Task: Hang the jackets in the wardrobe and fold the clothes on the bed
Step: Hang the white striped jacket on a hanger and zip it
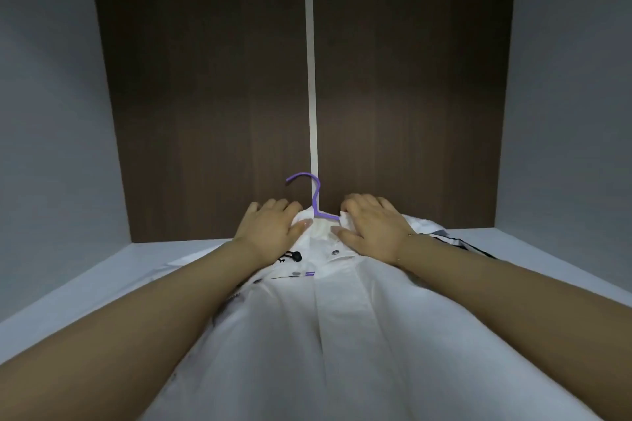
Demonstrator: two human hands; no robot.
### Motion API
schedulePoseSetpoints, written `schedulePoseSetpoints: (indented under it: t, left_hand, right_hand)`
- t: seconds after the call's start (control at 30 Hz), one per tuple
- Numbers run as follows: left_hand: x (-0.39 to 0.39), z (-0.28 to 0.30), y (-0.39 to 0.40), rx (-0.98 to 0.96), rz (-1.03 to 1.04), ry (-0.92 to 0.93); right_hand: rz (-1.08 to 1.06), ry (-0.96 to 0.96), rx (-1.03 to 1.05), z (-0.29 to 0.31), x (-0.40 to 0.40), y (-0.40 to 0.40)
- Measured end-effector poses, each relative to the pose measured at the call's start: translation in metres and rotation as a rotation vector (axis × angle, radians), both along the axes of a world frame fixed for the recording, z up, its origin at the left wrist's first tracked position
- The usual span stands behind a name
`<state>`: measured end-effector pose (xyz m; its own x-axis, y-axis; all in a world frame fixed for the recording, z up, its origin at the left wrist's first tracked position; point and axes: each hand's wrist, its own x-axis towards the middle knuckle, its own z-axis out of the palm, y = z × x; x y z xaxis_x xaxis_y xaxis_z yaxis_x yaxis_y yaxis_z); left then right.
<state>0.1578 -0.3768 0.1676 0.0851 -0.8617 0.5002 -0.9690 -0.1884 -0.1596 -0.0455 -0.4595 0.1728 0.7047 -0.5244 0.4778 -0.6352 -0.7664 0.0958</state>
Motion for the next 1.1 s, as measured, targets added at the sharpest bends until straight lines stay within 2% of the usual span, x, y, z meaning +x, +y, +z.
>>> schedulePoseSetpoints:
  t: [0.1,0.17,0.33,0.43,0.53,0.7,0.9,1.0,1.1]
  left_hand:
    - [-0.011,0.009,0.020,0.001,0.029,0.038]
    - [-0.023,0.019,0.045,0.019,0.038,-0.009]
    - [-0.062,0.033,0.133,-0.077,0.037,-0.275]
    - [-0.088,0.023,0.193,-0.120,0.016,-0.324]
    - [-0.114,0.008,0.249,-0.131,0.004,-0.314]
    - [-0.156,-0.035,0.331,-0.177,-0.055,-0.125]
    - [-0.180,-0.104,0.412,-0.088,-0.029,0.117]
    - [-0.186,-0.146,0.444,-0.113,-0.060,0.138]
    - [-0.190,-0.193,0.475,-0.205,-0.166,0.415]
  right_hand:
    - [-0.046,0.153,0.091,0.019,-0.017,0.019]
    - [-0.071,0.188,0.127,0.031,-0.032,0.039]
    - [-0.082,0.145,-0.035,0.034,-0.070,0.110]
    - [-0.083,0.110,-0.126,0.027,-0.093,0.164]
    - [-0.081,0.055,-0.124,0.014,-0.120,0.224]
    - [-0.016,-0.074,-0.033,-0.035,-0.158,0.329]
    - [0.030,-0.145,0.039,-0.111,-0.175,0.419]
    - [0.064,-0.292,0.116,-0.151,-0.174,0.448]
    - [0.098,-0.562,0.290,-0.195,-0.169,0.475]
